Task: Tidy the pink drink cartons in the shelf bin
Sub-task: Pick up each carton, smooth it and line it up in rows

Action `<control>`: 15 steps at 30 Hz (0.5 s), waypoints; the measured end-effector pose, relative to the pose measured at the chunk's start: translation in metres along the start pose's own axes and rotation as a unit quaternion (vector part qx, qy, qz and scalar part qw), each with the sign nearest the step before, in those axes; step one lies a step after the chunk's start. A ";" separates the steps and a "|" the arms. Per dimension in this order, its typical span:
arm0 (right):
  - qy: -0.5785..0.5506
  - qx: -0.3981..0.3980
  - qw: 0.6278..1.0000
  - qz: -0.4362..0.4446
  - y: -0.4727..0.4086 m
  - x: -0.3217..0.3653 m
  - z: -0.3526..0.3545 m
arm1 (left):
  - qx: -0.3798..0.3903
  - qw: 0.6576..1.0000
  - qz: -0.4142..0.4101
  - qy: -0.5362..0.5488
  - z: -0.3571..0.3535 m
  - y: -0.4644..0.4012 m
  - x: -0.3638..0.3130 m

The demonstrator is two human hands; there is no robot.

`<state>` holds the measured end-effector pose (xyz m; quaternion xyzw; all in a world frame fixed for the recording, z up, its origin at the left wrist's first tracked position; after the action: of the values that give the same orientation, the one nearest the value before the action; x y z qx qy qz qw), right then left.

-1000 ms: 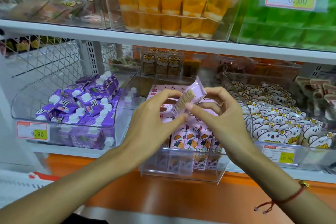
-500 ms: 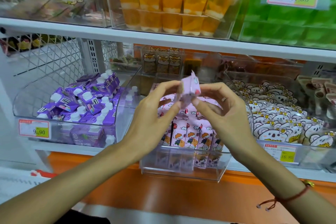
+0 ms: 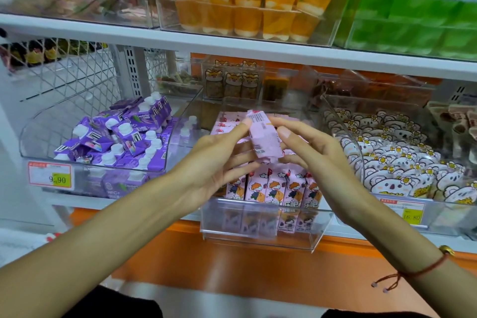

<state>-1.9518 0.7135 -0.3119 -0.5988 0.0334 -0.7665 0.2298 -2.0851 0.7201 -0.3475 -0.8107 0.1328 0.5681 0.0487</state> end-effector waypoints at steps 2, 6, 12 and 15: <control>0.000 0.001 1.000 0.000 0.000 0.000 0.000 | 0.000 1.000 0.003 0.000 0.000 0.000 0.000; -0.010 0.000 1.000 -0.002 0.001 0.000 -0.001 | -0.004 1.000 -0.005 -0.006 0.001 0.001 0.000; -0.076 -0.016 0.997 -0.024 0.000 -0.008 0.000 | -0.001 0.994 -0.095 -0.048 -0.003 0.005 -0.013; -0.022 -0.026 0.999 0.015 0.000 0.000 0.003 | -0.016 0.981 -0.146 -0.124 -0.002 0.008 -0.024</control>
<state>-1.9495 0.7140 -0.3108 -0.6211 0.0570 -0.7483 0.2259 -2.0926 0.7159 -0.3238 -0.7452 -0.0037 0.6532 0.1341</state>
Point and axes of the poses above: each hand's wrist, its own y-axis away from the middle knuckle, its own z-axis out of the back of the hand, x = y × z, the point moved 9 cm from there along -y, towards the middle knuckle, and after that the axes turned 5 degrees about x, right-handed, at the moved point
